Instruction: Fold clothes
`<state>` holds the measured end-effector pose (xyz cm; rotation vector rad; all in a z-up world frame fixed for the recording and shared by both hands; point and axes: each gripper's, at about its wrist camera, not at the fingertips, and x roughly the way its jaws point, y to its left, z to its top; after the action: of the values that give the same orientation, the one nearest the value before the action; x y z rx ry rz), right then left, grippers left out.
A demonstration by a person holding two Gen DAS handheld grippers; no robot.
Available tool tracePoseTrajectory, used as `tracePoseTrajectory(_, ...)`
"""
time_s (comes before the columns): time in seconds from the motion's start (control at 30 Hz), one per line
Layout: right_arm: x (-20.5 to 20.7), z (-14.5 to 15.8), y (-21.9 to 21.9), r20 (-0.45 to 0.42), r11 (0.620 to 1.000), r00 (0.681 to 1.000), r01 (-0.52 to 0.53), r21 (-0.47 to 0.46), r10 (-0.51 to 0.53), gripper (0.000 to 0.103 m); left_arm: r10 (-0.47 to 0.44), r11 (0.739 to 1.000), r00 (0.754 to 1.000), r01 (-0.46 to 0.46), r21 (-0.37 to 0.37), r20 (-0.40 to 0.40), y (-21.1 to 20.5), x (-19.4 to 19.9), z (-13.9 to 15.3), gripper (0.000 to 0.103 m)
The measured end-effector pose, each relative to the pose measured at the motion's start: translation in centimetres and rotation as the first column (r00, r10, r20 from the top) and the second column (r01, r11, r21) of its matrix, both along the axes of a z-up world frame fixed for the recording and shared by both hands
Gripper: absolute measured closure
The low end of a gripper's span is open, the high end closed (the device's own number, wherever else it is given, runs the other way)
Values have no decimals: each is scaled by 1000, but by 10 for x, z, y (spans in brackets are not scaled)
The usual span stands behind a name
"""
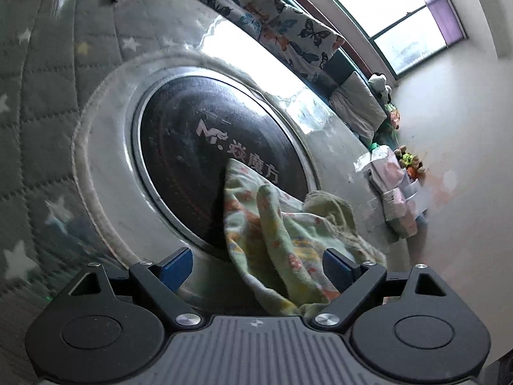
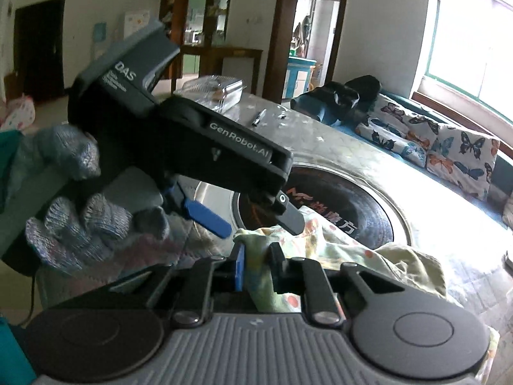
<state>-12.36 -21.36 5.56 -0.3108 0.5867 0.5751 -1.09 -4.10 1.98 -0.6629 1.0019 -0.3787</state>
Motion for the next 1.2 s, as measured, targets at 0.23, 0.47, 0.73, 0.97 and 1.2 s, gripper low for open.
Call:
tracePoseTrajectory(0.23,-9,-1,0,7,1000,1000,-6,7,6,89,6,995,997,-14,-100,-76,-8,8,-7,17)
tracePoseTrajectory(0.47,-15,-2,-4,5,1000,1000,-13,20,13,89,4,988,991,-24,-150,-135,-8,13,-19,54)
tracePoseTrajectory(0.73,-17,1,-19,-20,997,1000,23,69,-22,84,13,984,986,-42,-173,-168,2,15,-31,86)
tracePoseTrajectory(0.97,-9,-3,-77,-51,969,973,228,93,-224,73,5,989,990,-26,-145,-141,0,13,-29,86)
tracePoseTrajectory(1.2,8,-22,-152,-64,868,872,489,84,-485,63,-2,993,992,-13,-119,-124,-4,13,-26,86)
